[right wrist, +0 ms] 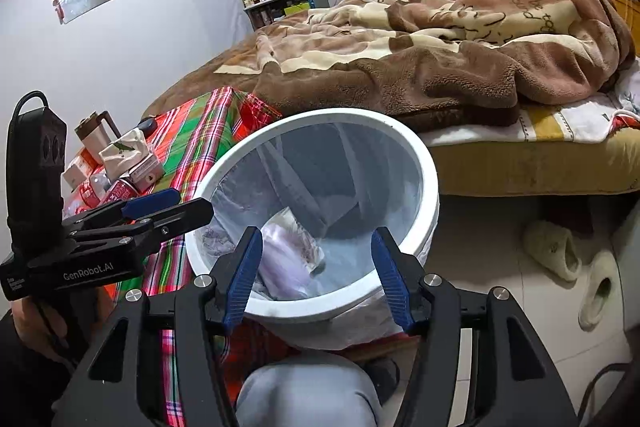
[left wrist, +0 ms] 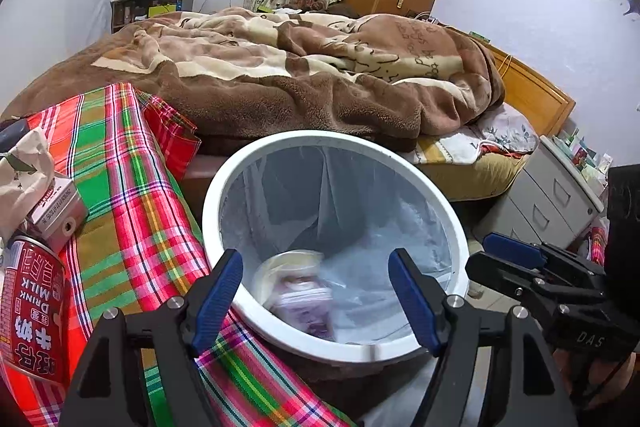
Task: Collect trash
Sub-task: 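Open both grippers to drop the carton and cup into the bin, then move both grippers back toward the trash on the cloth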
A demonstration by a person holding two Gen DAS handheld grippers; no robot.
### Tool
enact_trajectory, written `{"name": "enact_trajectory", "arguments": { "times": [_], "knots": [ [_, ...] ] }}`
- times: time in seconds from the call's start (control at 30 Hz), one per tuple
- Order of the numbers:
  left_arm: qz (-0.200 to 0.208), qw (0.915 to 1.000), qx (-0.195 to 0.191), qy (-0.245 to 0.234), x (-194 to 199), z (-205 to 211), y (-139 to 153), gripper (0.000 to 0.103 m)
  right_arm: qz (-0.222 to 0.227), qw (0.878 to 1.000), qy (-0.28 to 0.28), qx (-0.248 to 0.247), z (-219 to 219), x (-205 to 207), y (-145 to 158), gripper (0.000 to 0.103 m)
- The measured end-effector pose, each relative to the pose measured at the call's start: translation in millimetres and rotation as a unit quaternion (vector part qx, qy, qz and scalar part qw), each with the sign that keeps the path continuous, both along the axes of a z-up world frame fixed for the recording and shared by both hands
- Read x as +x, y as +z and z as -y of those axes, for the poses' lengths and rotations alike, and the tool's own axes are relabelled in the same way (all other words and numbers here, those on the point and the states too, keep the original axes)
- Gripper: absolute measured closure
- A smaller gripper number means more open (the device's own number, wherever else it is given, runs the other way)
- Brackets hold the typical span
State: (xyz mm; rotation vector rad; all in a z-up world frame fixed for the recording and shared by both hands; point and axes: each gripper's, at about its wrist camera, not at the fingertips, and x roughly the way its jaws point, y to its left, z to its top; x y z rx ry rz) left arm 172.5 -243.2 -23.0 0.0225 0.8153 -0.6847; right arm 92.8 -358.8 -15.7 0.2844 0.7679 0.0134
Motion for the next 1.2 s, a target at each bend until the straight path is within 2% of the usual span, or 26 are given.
{"name": "enact_trajectory", "arguments": {
  "times": [0.3,0.53,0.63,0.73,0.83,0.87,1.0,1.2],
  "knots": [
    [0.015,0.9997,-0.003,0.017,-17,-24,13,0.028,0.011,1.000,0.009,-0.002,-7,-5,9,0.045],
    [0.034,0.9977,0.010,0.058,-41,-68,22,0.028,0.024,0.998,0.050,0.005,-35,-5,16,0.045],
    [0.033,0.9967,0.013,0.072,-49,-88,22,0.032,0.025,0.997,0.066,0.007,-49,-3,16,0.045],
    [0.038,0.9942,0.026,0.097,-58,-110,21,0.035,0.026,0.996,0.082,0.017,-63,-1,16,0.045],
    [0.035,0.9912,0.034,0.123,-65,-135,19,0.036,0.029,0.994,0.101,0.023,-79,-2,17,0.036],
    [0.032,0.9903,0.035,0.131,-67,-142,18,0.040,0.029,0.993,0.109,0.024,-84,-1,17,0.034],
    [0.014,0.9876,0.022,0.155,-74,-172,15,0.044,0.032,0.990,0.138,0.024,-106,0,17,0.034],
    [0.027,0.9793,0.030,0.199,-85,-207,17,0.044,0.023,0.985,0.170,0.021,-133,2,16,0.034]
  ]
}}
